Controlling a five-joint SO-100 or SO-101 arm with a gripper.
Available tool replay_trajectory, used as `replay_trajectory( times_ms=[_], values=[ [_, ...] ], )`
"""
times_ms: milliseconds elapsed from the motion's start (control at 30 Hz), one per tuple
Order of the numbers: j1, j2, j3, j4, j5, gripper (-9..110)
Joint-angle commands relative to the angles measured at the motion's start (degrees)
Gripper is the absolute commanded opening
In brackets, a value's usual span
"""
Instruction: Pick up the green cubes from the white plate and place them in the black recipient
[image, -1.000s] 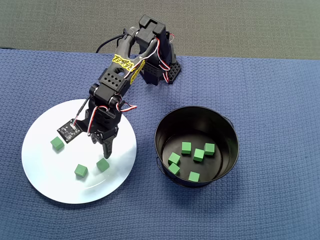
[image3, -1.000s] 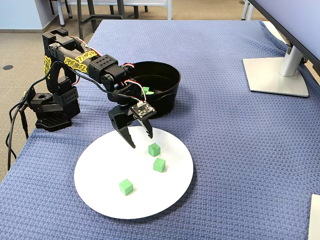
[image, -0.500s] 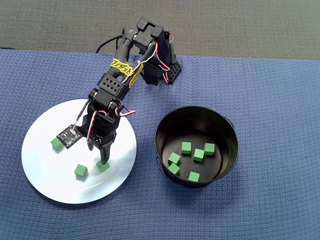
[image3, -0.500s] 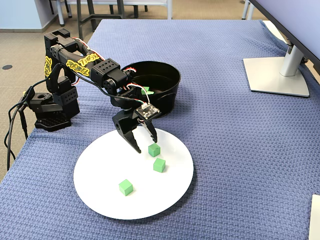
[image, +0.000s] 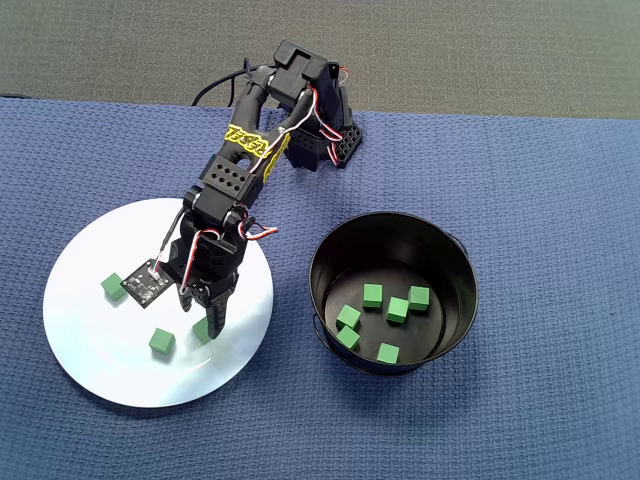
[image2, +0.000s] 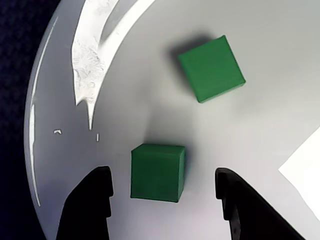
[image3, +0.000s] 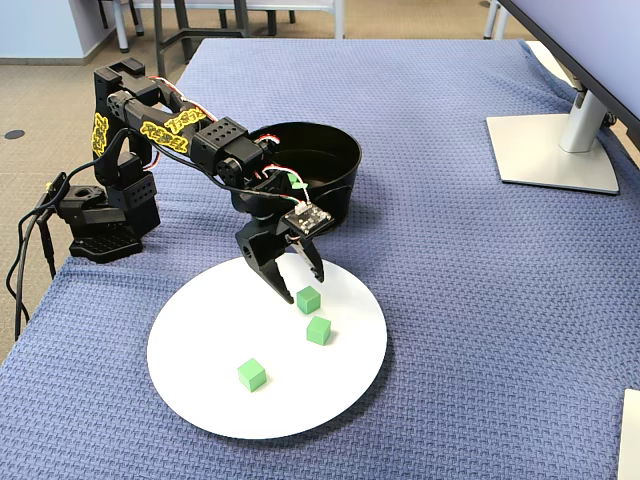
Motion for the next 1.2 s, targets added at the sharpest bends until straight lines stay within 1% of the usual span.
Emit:
replay_trajectory(
  times_ms=[0,500,1167],
  values=[
    [-1.58,1.32,-4.31,-1.23,0.88,18],
    [-2.37,-1.76,-3.69,-3.96,0.88,16],
    [-3.25,-1.76,2.29,-8.0,1.23,14]
  ],
)
